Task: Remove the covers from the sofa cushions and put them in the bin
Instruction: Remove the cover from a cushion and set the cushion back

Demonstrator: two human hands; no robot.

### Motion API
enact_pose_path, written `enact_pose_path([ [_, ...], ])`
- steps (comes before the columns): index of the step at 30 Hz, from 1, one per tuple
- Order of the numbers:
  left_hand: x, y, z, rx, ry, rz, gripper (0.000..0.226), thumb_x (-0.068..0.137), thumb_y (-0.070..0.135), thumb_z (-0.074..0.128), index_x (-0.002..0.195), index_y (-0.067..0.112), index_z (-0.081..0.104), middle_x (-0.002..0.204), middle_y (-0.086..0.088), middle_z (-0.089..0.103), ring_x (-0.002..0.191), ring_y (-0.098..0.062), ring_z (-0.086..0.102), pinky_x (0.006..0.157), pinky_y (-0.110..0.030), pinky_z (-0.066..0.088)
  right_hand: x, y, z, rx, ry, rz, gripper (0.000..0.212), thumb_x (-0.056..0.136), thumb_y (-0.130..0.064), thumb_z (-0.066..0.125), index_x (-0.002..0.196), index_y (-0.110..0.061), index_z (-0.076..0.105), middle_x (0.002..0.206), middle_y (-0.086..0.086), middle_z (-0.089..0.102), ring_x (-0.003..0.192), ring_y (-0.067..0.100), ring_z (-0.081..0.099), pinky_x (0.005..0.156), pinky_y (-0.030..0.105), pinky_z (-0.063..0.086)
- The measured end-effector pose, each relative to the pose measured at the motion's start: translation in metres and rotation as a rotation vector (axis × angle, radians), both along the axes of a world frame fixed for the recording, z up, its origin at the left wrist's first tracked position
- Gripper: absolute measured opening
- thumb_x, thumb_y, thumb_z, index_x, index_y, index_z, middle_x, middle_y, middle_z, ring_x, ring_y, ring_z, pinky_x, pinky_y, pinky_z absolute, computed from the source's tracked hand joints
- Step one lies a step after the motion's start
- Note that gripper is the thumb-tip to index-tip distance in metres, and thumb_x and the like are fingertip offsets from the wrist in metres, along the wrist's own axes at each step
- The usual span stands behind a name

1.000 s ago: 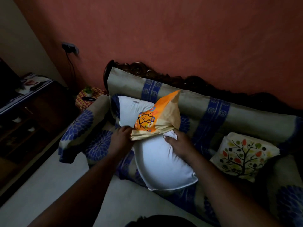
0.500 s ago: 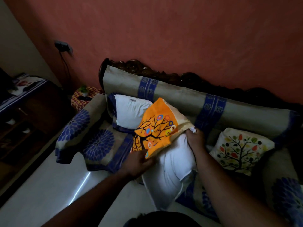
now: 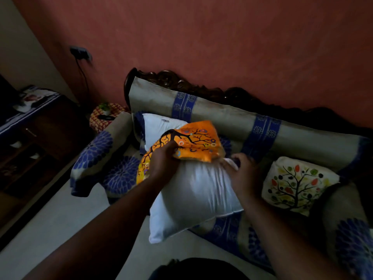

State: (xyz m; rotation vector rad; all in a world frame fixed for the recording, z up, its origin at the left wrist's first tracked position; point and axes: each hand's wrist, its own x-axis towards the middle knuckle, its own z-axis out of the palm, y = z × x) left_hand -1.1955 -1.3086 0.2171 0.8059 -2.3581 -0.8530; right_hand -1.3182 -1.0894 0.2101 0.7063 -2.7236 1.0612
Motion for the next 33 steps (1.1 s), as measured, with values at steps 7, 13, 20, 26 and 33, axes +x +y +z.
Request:
enact_pose_path([
  [7,-0.018,0.007,0.015,-0.076,-0.03,-0.201,0.026,0.075,0.033,0.071,0.1,0.025,0.066,0.09,0.001,0.075,0.085,-0.024,0.07,0.066,-0.038,0.054,0.073,-0.014,-0.045,0.462,0.376,0.637,0.115,0.064,-0.084,0.057,0.156,-0.02,0.03,0.158,0.011,0.029,0.148,0.033,0.026,0.12,0.057,0.011],
  [13,-0.028,0.03,0.044,-0.314,-0.112,-0.394,0.025,0.079,0.024,0.072,0.103,0.022,0.064,0.092,-0.005,0.071,0.083,-0.034,0.068,0.06,-0.034,0.048,0.044,-0.049,-0.025,0.578,0.421,0.512,0.098,0.05,-0.069,0.082,0.129,-0.014,0.065,0.126,0.015,0.065,0.118,0.037,0.061,0.097,0.054,0.049],
  [20,-0.035,0.027,0.076,-0.905,0.071,-0.612,0.025,0.086,0.026,0.051,0.105,0.017,0.065,0.093,-0.006,0.063,0.078,-0.03,0.063,0.049,-0.033,0.048,0.028,-0.064,0.0,0.261,0.362,0.407,0.082,0.072,-0.077,0.068,0.125,-0.013,0.065,0.122,0.007,0.069,0.116,0.028,0.063,0.096,0.04,0.051],
  [26,-0.046,0.015,0.1,-1.159,0.189,-0.626,0.025,0.093,0.023,0.057,0.117,0.016,0.059,0.116,-0.013,0.064,0.097,-0.033,0.059,0.064,-0.04,0.047,0.033,-0.088,0.032,0.312,0.421,0.298,0.081,0.081,-0.07,0.05,0.136,-0.012,0.058,0.131,0.011,0.063,0.12,0.028,0.059,0.094,0.039,0.051],
  [33,-0.047,-0.009,0.078,-1.258,0.238,-0.411,0.022,0.095,0.014,0.058,0.118,0.015,0.059,0.111,-0.015,0.065,0.087,-0.033,0.056,0.066,-0.041,0.042,0.03,-0.113,0.041,0.293,0.303,0.043,0.041,0.09,-0.019,0.051,0.128,-0.007,0.063,0.126,0.017,0.064,0.118,0.033,0.061,0.104,0.044,0.045],
])
